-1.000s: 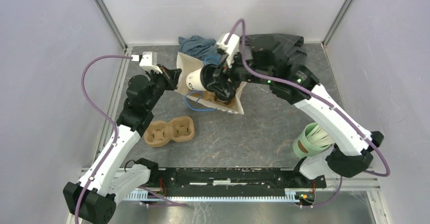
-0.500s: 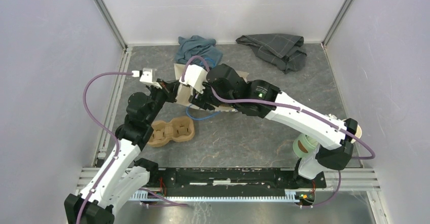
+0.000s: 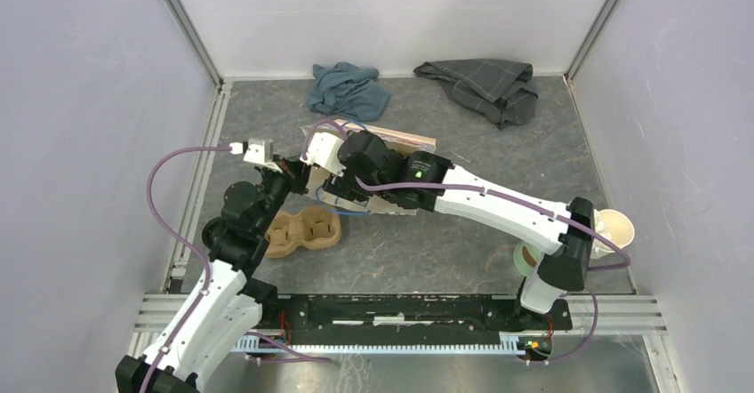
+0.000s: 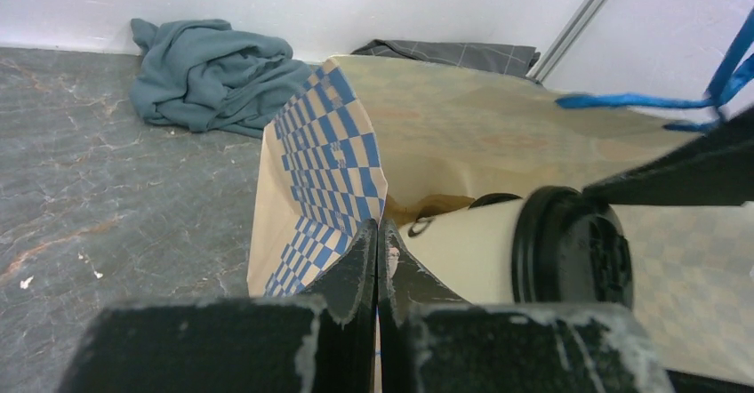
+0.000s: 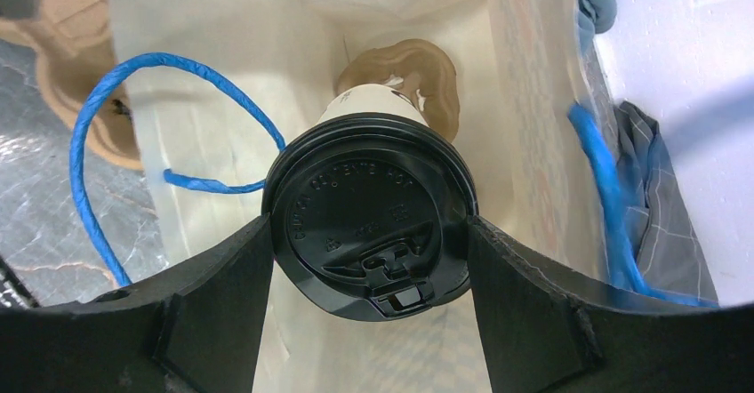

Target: Pack the takeout coffee

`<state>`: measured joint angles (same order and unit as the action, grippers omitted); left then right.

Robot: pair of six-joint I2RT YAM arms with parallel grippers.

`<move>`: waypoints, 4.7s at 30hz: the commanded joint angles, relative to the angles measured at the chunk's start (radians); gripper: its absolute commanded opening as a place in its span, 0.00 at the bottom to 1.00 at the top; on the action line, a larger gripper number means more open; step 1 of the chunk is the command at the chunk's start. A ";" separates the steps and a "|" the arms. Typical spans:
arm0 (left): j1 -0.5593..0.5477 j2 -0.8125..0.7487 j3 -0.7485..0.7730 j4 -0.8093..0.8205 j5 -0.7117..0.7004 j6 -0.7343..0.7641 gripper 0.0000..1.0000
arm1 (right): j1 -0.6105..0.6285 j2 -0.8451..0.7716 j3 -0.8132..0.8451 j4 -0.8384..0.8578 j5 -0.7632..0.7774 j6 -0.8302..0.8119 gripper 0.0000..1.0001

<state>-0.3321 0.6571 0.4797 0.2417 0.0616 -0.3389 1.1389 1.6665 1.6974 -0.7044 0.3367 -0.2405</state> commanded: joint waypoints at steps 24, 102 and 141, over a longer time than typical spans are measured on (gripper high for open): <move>-0.001 -0.216 -0.101 -0.089 0.023 -0.054 0.02 | -0.050 0.169 -0.021 0.225 0.110 -0.016 0.74; 0.000 0.058 0.314 -0.525 0.119 -0.293 0.02 | -0.124 0.223 -0.149 0.356 0.095 -0.082 0.74; 0.002 0.574 0.902 -0.975 -0.148 -0.436 0.02 | -0.258 0.595 0.155 0.044 -0.249 -0.098 0.78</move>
<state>-0.3206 1.2373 1.3354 -0.7471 -0.0971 -0.7280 0.8871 2.1628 1.9148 -0.4580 0.1196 -0.3046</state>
